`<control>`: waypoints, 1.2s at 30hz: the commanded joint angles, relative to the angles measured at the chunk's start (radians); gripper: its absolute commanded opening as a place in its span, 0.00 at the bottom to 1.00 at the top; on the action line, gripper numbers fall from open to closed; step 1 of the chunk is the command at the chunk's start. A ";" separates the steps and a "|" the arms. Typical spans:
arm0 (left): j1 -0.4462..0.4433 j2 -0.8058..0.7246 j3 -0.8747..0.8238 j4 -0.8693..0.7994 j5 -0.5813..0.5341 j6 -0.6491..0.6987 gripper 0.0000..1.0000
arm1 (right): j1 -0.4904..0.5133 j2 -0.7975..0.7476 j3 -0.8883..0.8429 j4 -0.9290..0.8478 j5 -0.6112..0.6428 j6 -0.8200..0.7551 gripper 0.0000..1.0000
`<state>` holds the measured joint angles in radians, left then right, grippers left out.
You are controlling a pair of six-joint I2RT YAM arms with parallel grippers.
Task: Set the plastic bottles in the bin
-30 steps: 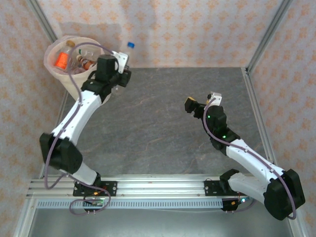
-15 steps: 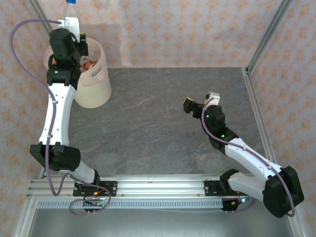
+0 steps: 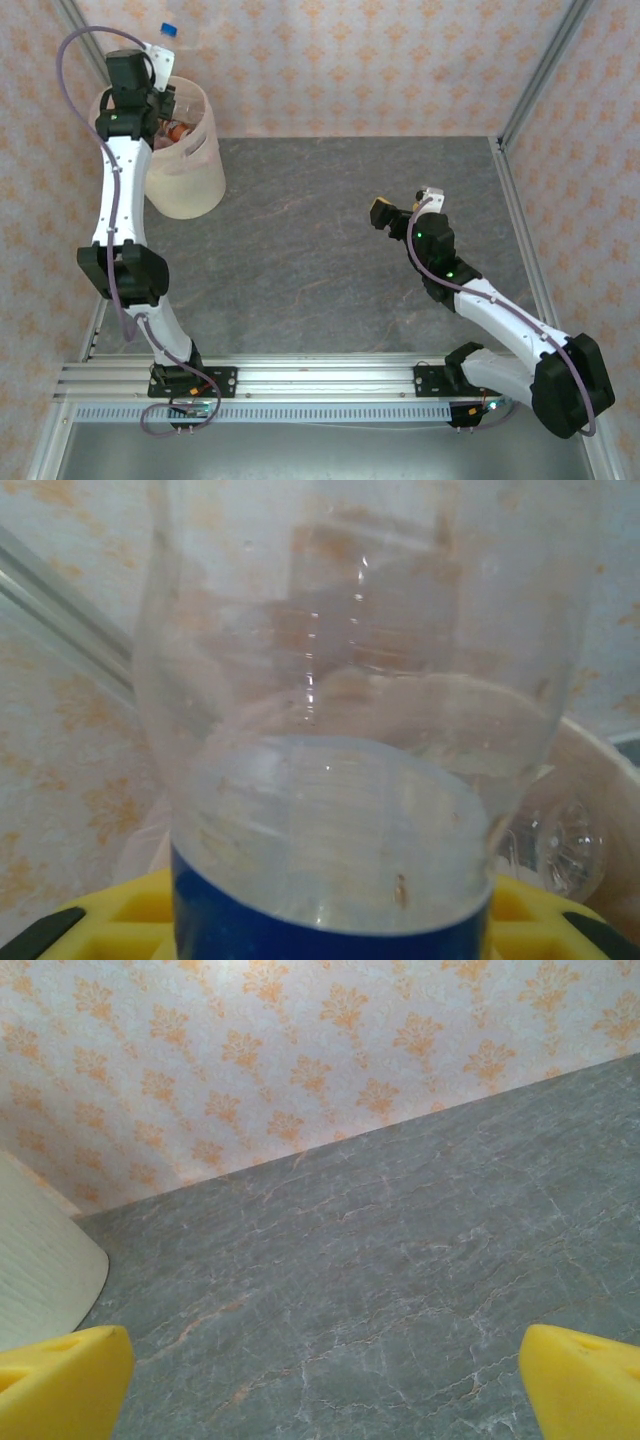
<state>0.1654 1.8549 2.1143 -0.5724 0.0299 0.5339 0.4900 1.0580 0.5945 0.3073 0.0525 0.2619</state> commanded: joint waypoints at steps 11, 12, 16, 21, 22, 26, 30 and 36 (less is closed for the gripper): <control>0.011 0.125 0.179 -0.181 -0.055 -0.357 0.45 | -0.004 0.004 -0.018 0.023 0.004 0.013 0.99; 0.009 0.141 0.205 -0.211 -0.037 -0.415 0.45 | -0.004 0.006 -0.015 0.021 0.000 0.012 0.99; 0.008 0.194 0.289 -0.305 -0.037 -0.586 0.45 | -0.004 0.005 -0.012 0.011 -0.005 0.012 0.99; 0.008 0.191 0.311 -0.359 -0.058 -0.689 0.47 | -0.003 0.000 -0.016 0.009 0.003 0.016 0.99; 0.008 0.189 0.311 -0.365 -0.063 -0.696 0.47 | -0.003 0.002 -0.018 0.009 0.003 0.017 0.99; 0.007 0.188 0.308 -0.382 -0.082 -0.700 0.51 | -0.004 0.008 -0.016 0.013 0.000 0.019 0.99; 0.008 0.189 0.348 -0.405 -0.071 -0.687 0.70 | -0.004 0.013 -0.014 0.013 -0.005 0.019 0.99; 0.008 0.114 0.412 -0.371 -0.024 -0.693 1.00 | -0.004 0.016 -0.012 0.014 0.002 0.020 0.99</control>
<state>0.1722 2.0369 2.4882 -0.9508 -0.0074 -0.1429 0.4900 1.0718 0.5907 0.3069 0.0525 0.2695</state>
